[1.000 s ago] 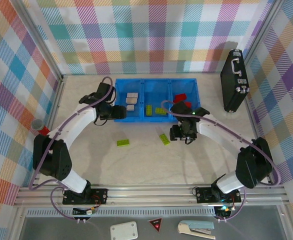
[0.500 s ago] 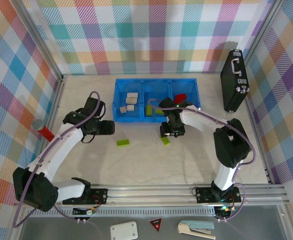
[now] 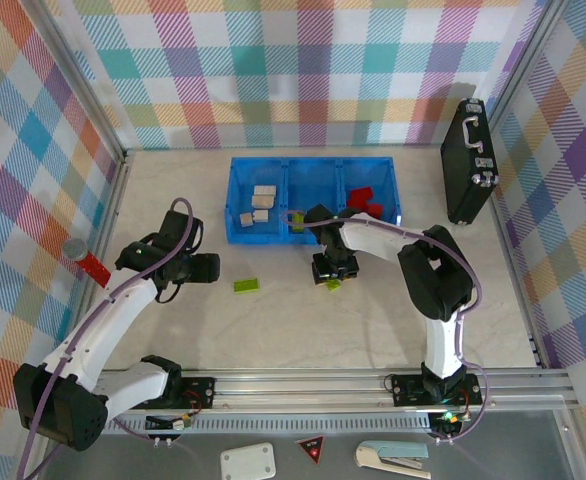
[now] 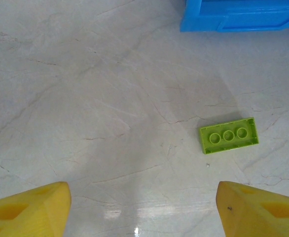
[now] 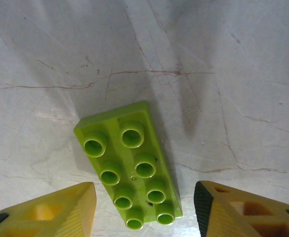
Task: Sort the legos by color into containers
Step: Pick up the lego from the center of the table.
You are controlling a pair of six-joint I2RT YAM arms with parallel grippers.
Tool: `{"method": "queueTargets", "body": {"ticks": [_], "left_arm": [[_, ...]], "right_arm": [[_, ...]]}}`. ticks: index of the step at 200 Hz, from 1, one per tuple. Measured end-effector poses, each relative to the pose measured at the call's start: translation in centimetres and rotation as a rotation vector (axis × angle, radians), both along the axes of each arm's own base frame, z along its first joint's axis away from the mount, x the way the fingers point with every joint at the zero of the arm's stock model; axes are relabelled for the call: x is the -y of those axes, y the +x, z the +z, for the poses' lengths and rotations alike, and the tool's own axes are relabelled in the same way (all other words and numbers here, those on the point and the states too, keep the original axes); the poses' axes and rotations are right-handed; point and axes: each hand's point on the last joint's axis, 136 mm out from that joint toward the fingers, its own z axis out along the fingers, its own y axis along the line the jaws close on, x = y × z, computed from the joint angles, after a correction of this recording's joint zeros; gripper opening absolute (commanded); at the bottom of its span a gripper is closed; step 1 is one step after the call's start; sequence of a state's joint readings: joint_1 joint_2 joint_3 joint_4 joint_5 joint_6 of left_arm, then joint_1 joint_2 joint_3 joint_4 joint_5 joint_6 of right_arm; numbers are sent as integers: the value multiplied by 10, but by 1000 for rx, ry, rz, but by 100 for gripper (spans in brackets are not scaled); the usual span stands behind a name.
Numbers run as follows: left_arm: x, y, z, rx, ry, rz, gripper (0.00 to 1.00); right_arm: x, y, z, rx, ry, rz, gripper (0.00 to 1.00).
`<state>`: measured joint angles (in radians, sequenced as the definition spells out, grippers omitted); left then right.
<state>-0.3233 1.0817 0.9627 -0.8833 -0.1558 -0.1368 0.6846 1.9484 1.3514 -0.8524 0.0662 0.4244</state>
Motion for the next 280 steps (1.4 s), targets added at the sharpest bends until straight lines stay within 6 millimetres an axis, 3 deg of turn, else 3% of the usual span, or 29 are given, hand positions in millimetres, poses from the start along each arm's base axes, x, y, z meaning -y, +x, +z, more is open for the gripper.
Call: {"method": "queueTargets", "body": {"ticks": [131,202,280], "left_arm": [[2,3,2,24,-11,-6,77],[2,2,2,24,-14,-8,77],[2,2,5,37,-18,-8,77]], "right_arm": [[-12,-10,-5,-10,-8,37,39],[-29,-1,9,25,28,49,35],[-45,12,39,59,70,53,35]]}}
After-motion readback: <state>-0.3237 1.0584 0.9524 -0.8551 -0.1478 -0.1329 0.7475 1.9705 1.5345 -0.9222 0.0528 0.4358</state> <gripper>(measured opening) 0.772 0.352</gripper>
